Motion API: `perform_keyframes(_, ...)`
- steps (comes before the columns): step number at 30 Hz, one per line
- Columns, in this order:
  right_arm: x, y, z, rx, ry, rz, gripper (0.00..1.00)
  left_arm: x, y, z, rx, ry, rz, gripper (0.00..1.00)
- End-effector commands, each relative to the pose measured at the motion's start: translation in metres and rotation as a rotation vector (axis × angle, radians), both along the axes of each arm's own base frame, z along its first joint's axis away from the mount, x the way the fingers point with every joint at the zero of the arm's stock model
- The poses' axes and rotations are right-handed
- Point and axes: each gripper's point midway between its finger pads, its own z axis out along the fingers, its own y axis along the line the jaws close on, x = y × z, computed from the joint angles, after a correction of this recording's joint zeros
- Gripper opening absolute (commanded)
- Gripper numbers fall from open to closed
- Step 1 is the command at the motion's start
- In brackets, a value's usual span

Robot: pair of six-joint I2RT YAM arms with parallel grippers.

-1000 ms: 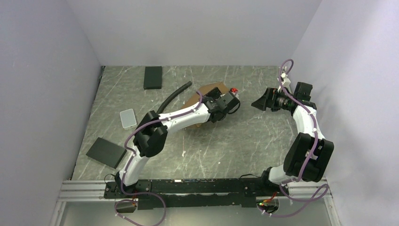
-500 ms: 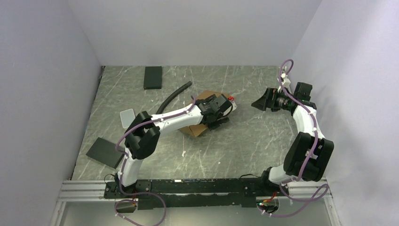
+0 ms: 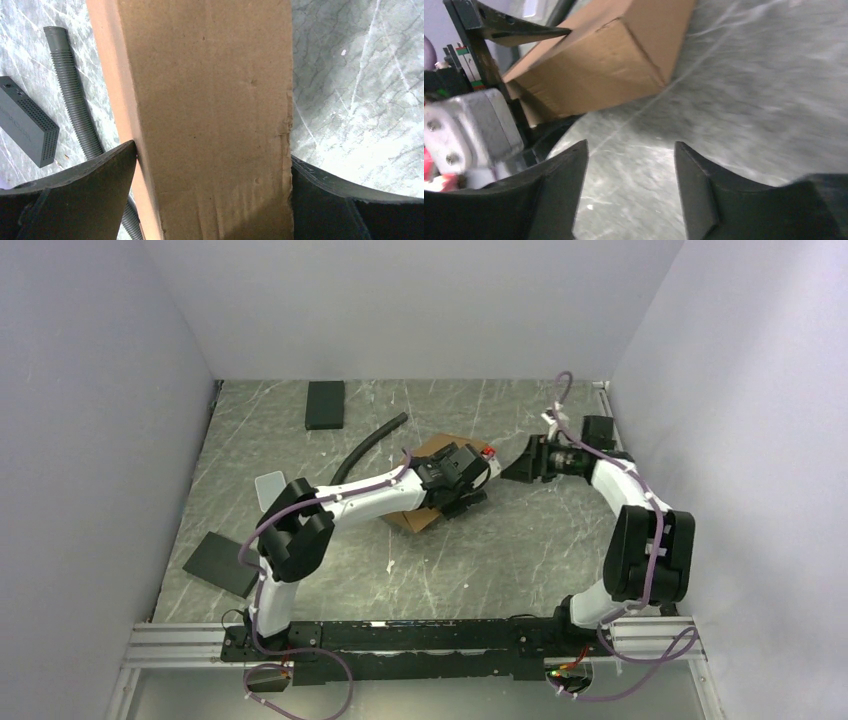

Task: Fold the paper box

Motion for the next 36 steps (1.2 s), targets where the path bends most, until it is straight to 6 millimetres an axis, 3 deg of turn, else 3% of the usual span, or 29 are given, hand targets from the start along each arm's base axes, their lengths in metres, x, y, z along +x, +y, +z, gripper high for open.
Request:
perform_keyframes(1, -0.001, 0.046, 0.001, 0.101, 0.013, 0.09, 0.55, -0.025, -0.01, 0.003, -0.091, 0.092, -0.04, 0.99)
perform_keyframes(3, 0.0, 0.061, -0.002, 0.167, 0.058, 0.098, 0.41, -0.027, -0.011, 0.005, -0.103, 0.094, -0.048, 0.99)
perform_keyframes(5, 0.005, 0.071, -0.002, 0.233, 0.085, 0.099, 0.34, -0.028, -0.012, 0.007, -0.114, 0.097, -0.053, 0.99)
perform_keyframes(12, 0.015, 0.077, -0.022, 0.299, 0.158, 0.042, 0.24, -0.036, -0.021, 0.007, -0.16, 0.137, -0.083, 1.0)
perform_keyframes(18, 0.019, 0.089, -0.039, 0.245, 0.199, 0.031, 0.23, -0.054, -0.038, 0.022, -0.253, 0.222, -0.144, 0.99)
perform_keyframes(23, 0.021, 0.098, -0.039, 0.243, 0.203, 0.049, 0.24, -0.068, -0.04, 0.035, -0.296, 0.27, -0.175, 1.0)
perform_keyframes(27, 0.026, 0.102, -0.038, 0.273, 0.224, 0.055, 0.24, -0.078, -0.038, 0.033, -0.276, 0.278, -0.188, 0.99)
perform_keyframes(33, 0.021, 0.11, -0.036, 0.294, 0.237, 0.087, 0.25, -0.043, -0.01, 0.012, -0.043, 0.043, 0.002, 1.0)
perform_keyframes(36, 0.018, 0.118, -0.036, 0.29, 0.239, 0.109, 0.25, -0.033, -0.006, 0.009, 0.047, -0.074, 0.037, 1.0)
